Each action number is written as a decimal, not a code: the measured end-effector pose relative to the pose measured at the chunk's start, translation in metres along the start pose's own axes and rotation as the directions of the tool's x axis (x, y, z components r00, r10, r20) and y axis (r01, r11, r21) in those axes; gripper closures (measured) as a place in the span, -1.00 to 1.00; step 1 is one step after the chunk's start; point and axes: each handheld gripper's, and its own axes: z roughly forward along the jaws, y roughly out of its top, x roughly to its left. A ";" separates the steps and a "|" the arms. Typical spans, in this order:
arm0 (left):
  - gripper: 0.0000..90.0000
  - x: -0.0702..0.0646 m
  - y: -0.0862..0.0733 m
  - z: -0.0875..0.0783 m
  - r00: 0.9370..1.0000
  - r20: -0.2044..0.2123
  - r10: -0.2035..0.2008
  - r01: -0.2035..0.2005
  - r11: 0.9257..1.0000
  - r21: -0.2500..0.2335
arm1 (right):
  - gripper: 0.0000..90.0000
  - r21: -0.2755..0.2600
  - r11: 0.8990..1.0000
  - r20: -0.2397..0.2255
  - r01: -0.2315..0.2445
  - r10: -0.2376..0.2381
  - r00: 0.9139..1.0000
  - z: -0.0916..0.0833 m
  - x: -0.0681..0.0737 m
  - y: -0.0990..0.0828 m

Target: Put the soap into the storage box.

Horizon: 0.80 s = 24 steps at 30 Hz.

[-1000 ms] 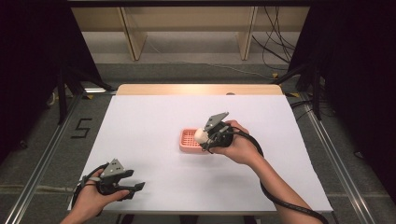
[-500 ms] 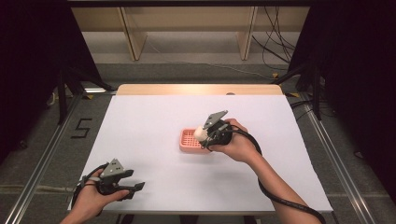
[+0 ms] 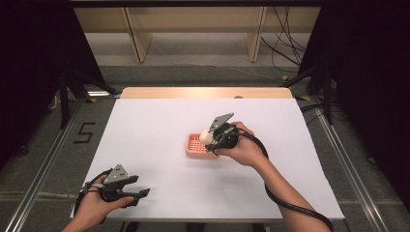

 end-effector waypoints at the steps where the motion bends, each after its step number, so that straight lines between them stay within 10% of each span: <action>1: -0.27 0.000 0.000 0.000 1.000 0.000 0.000 0.000 1.000 0.000 | 0.12 -0.001 1.000 -0.002 0.006 -0.006 1.000 0.001 -0.001 0.000; 24: -0.27 -0.001 0.000 0.000 1.000 0.004 -0.019 0.019 1.000 -0.002 | 0.12 0.004 1.000 -0.011 0.004 -0.004 1.000 0.007 -0.008 0.007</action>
